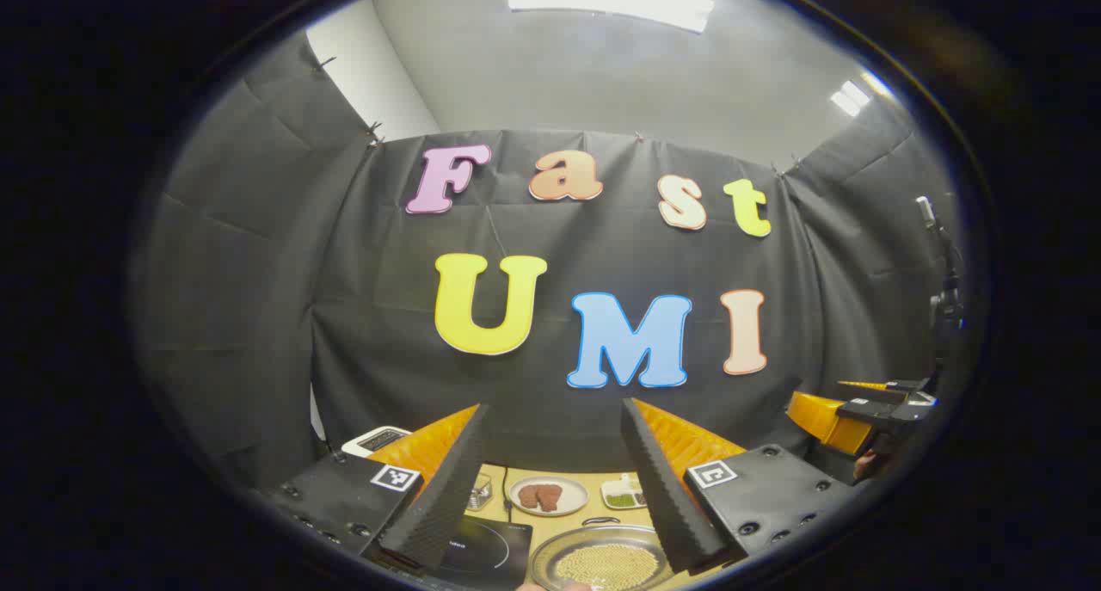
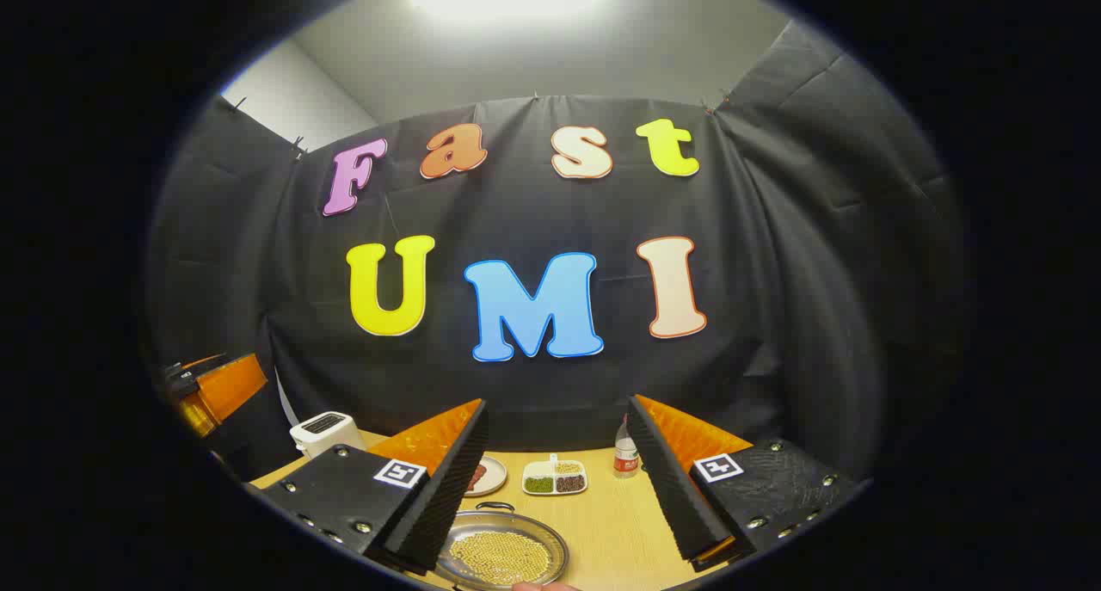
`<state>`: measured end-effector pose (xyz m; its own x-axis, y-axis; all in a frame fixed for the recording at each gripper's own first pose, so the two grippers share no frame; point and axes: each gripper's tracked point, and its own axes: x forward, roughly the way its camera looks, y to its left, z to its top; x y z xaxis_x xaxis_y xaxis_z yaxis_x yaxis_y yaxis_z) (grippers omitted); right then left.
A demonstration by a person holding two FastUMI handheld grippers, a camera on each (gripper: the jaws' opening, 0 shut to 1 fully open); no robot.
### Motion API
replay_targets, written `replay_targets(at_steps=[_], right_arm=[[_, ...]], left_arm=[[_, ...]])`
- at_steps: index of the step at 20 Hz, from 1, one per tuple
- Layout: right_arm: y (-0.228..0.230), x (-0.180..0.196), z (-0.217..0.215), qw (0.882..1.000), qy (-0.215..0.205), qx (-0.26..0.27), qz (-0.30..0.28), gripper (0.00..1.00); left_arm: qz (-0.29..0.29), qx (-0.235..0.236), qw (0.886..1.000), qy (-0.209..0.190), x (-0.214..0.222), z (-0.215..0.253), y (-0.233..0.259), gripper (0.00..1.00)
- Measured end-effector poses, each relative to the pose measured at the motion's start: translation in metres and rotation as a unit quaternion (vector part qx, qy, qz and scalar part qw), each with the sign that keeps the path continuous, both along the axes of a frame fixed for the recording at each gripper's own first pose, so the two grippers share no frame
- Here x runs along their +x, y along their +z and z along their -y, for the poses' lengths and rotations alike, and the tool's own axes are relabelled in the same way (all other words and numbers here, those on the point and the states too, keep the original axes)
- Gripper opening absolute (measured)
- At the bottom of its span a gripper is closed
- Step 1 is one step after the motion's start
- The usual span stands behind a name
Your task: First push the handle of the pot to place it horizontally, then grasp the pot with both hands and set it on the induction cooktop.
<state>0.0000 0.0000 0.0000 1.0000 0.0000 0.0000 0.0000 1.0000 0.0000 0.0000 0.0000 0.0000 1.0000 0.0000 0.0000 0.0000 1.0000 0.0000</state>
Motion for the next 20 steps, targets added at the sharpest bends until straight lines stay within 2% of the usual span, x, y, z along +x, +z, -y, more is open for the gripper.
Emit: replay_targets(at_steps=[12,17,20], right_arm=[[-0.004,-0.001,0.008,1.0,-0.013,-0.007,-0.001,0.97],[-0.015,0.0,0.009,1.0,-0.013,-0.008,-0.016,0.97],[-0.027,0.0,0.003,0.999,-0.006,-0.006,-0.033,0.98]], left_arm=[[-0.008,-0.001,1.0,-0.003,0.008,-0.005,-0.01,1.0],[-0.016,0.0,1.0,-0.003,0.01,-0.006,-0.017,0.98],[-0.022,0.003,1.0,-0.003,0.009,-0.009,-0.022,1.0]])
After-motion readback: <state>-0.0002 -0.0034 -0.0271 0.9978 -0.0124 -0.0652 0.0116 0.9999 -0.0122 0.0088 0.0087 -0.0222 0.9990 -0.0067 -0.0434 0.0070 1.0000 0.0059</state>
